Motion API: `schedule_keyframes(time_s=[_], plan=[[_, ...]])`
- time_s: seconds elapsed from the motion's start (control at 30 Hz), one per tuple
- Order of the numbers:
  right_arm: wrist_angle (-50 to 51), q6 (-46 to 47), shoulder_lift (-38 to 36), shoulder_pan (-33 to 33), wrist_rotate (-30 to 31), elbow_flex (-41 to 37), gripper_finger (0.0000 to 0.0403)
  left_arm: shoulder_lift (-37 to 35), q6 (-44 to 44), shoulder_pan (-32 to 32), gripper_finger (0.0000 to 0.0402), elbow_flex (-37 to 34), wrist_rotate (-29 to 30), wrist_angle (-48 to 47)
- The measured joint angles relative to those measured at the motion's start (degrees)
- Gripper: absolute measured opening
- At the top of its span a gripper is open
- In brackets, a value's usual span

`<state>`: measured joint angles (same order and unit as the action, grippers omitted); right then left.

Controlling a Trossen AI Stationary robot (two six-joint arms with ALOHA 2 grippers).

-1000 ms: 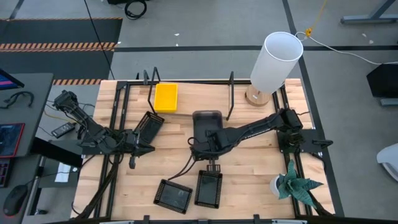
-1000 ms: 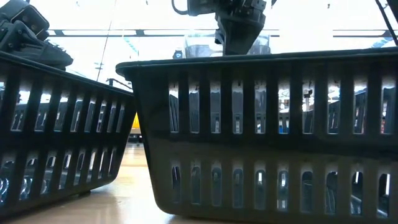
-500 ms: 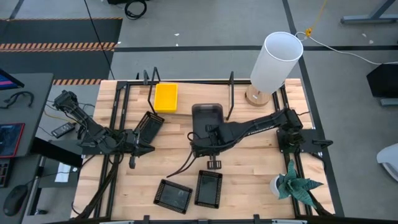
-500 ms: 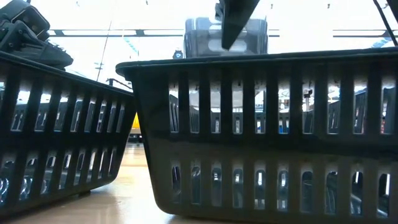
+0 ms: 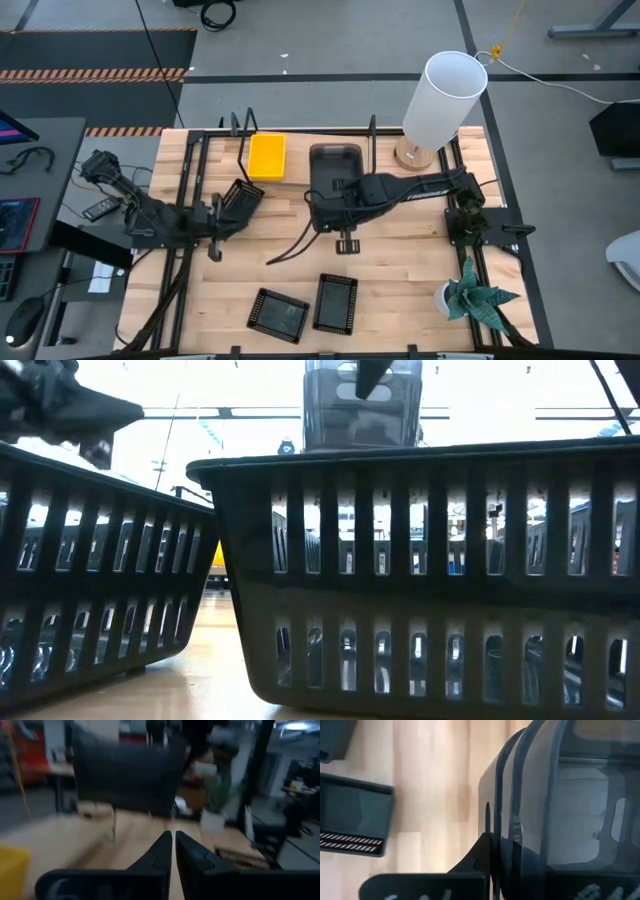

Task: Stack baskets on shelf by color
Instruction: Put the stack of light black bins on the shelf

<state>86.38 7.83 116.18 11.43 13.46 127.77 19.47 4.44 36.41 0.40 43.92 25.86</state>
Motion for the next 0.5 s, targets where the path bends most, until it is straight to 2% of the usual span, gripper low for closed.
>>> schedule_keyframes(time_s=[0.13, 0.5], plan=[[0.21, -1.66, -0.04, -1.55, 0.51, 0.69, 0.0016, 0.0, -5.46, -1.95, 0.0022, 0.0, 0.0, 7.5], [0.39, -5.6, -0.04, -6.51, 0.85, 0.65, 0.0016, 0.02, -5.61, -3.61, 0.0024, 0.0, -0.05, 6.57]])
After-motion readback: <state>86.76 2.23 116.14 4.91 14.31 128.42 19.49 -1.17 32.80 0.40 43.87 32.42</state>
